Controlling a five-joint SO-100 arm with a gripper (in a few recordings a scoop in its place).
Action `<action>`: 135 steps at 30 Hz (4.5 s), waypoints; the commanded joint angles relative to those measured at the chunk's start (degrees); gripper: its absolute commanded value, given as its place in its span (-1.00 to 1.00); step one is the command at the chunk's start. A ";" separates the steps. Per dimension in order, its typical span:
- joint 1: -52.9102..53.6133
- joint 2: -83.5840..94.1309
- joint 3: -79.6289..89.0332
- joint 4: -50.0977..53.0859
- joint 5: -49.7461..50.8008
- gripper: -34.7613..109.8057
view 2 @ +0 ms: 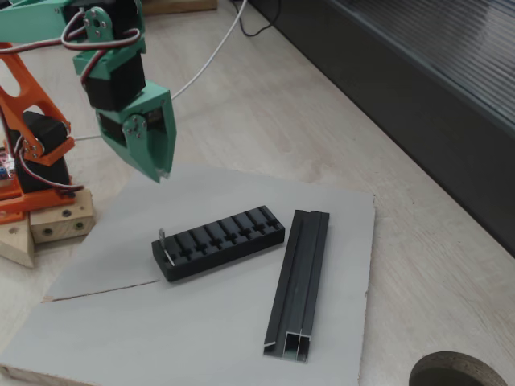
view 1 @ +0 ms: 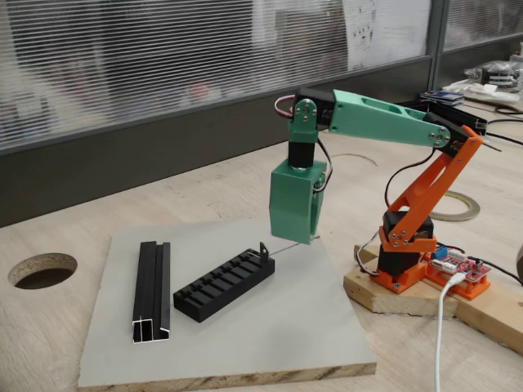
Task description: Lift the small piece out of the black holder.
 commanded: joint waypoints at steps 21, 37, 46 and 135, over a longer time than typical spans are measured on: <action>0.44 0.53 0.88 -2.99 1.49 -0.06; -0.35 -5.45 0.97 -14.33 8.26 -0.05; 0.35 -5.36 1.67 -14.24 8.26 -0.05; 5.98 -8.17 7.21 -22.06 13.27 -0.06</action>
